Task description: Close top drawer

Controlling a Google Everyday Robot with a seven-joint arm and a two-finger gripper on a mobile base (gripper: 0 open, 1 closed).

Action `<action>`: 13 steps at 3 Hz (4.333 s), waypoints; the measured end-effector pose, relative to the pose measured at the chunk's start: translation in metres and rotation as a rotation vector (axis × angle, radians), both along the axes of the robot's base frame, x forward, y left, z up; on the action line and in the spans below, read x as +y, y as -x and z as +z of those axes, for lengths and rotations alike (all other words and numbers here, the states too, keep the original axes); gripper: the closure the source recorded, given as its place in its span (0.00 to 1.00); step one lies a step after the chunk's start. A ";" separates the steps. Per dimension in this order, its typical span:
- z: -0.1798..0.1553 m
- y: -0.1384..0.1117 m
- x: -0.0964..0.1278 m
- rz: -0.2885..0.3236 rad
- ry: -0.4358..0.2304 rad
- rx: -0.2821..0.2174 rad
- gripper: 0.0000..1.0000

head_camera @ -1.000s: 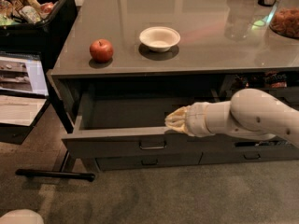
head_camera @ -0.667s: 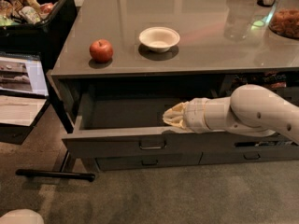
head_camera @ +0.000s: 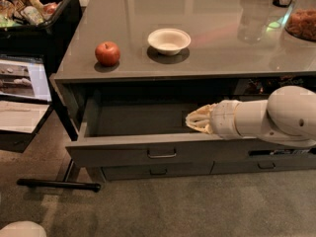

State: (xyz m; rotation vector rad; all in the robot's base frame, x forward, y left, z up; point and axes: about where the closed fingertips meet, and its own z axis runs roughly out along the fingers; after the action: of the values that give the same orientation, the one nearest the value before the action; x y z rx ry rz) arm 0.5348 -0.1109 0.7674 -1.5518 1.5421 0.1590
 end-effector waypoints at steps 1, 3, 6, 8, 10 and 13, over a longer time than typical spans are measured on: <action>-0.006 0.018 -0.029 -0.041 0.037 0.027 0.51; -0.008 0.021 -0.034 -0.048 0.043 0.033 0.05; -0.070 -0.008 -0.046 -0.130 0.124 0.044 0.00; -0.086 -0.040 -0.053 -0.185 0.141 0.006 0.19; -0.074 -0.064 -0.052 -0.221 0.130 -0.053 0.65; -0.052 -0.093 -0.045 -0.326 0.055 -0.176 1.00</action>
Offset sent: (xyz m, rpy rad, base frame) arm -0.0162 -0.0261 -0.0051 -0.0331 0.0242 -0.0369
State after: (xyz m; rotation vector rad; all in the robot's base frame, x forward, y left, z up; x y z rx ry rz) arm 0.6280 -0.1558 0.7155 -1.2965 1.6426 -0.2006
